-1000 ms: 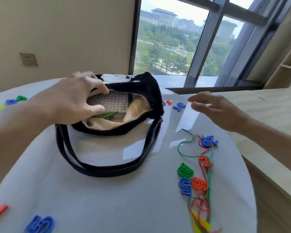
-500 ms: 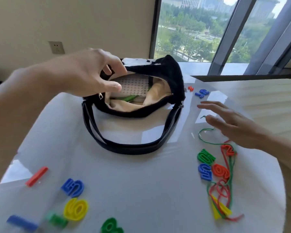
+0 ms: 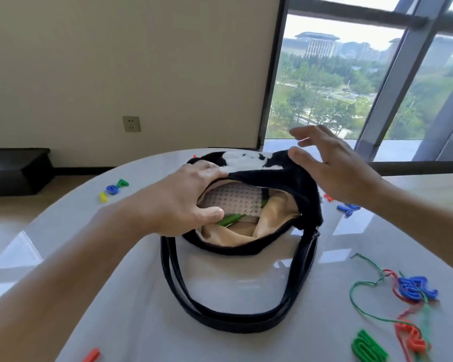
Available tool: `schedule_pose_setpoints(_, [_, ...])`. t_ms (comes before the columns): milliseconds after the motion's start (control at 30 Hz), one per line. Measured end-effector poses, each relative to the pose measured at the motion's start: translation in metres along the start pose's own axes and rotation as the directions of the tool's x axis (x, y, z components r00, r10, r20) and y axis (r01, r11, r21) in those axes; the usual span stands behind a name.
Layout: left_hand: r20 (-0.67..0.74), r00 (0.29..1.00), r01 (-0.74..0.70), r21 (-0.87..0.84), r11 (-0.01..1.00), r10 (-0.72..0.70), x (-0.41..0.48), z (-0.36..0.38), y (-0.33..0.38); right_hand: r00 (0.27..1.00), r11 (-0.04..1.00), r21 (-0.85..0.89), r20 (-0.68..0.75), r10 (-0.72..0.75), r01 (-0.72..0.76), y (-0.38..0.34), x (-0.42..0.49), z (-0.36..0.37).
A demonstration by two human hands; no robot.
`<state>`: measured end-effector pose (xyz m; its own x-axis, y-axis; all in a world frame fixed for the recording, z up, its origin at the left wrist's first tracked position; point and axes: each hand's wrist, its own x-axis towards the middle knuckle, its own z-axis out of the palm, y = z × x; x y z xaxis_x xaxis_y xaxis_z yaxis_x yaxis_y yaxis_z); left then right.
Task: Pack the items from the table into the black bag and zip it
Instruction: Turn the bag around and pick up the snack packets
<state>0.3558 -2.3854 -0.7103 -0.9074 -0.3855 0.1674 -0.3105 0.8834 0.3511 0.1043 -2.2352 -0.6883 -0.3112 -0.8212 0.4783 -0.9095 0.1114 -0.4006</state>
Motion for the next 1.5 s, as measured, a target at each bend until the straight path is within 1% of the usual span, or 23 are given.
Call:
schedule_pose_setpoints(100, [0.014,1.000,0.013,-0.018,1.000,-0.013,0.035,-0.011,-0.005,0.995,0.995,-0.096,0.104,0.008,0.002,-0.002,0.052,0.005])
schedule_pose_setpoints(200, [0.012,0.998,0.060,-0.015,0.998,-0.060,0.081,-0.021,-0.019,0.979,0.986,-0.165,0.203,0.026,0.009,0.005,0.094,0.013])
schedule_pose_setpoints(333, [-0.020,0.987,0.157,-0.055,0.986,-0.159,0.137,-0.020,-0.047,0.961,0.973,-0.230,0.261,0.093,-0.031,0.029,0.133,0.028])
schedule_pose_setpoints(433, [0.007,0.972,0.236,-0.079,0.968,-0.237,0.168,-0.016,-0.063,0.945,0.950,-0.305,0.283,0.164,-0.074,0.047,0.154,0.037])
schedule_pose_setpoints(567, [0.049,0.963,0.267,-0.043,0.963,-0.264,0.197,-0.013,-0.078,0.923,0.916,-0.394,0.320,0.215,-0.077,0.069,0.173,0.043])
schedule_pose_setpoints(633, [0.061,0.962,0.266,-0.009,0.964,-0.265,0.209,-0.014,-0.084,0.917,0.909,-0.412,0.335,0.217,-0.064,0.078,0.181,0.046])
schedule_pose_setpoints(867, [0.125,0.953,0.270,0.061,0.961,-0.276,0.242,-0.004,-0.100,0.894,0.898,-0.436,0.382,0.236,-0.052,0.093,0.196,0.077])
schedule_pose_setpoints(1067, [0.214,0.936,0.277,0.049,0.960,-0.281,0.275,0.025,-0.113,0.850,0.893,-0.417,0.398,0.345,-0.168,0.108,0.208,0.107])
schedule_pose_setpoints(1167, [0.248,0.915,0.309,0.072,0.948,-0.317,0.279,0.024,-0.109,0.834,0.899,-0.362,0.394,0.386,-0.246,0.115,0.206,0.094])
schedule_pose_setpoints(1300, [0.288,0.879,0.358,0.129,0.925,-0.381,0.263,-0.013,-0.091,0.805,0.893,-0.313,0.405,0.434,-0.324,0.101,0.197,0.053])
schedule_pose_setpoints(1400, [0.296,0.874,0.353,0.155,0.923,-0.385,0.254,-0.045,-0.078,0.803,0.889,-0.286,0.393,0.449,-0.357,0.082,0.196,0.027])
schedule_pose_setpoints(1500, [0.325,0.876,0.318,0.166,0.933,-0.356,0.261,-0.059,-0.074,0.785,0.879,-0.297,0.404,0.469,-0.373,0.072,0.202,0.021])
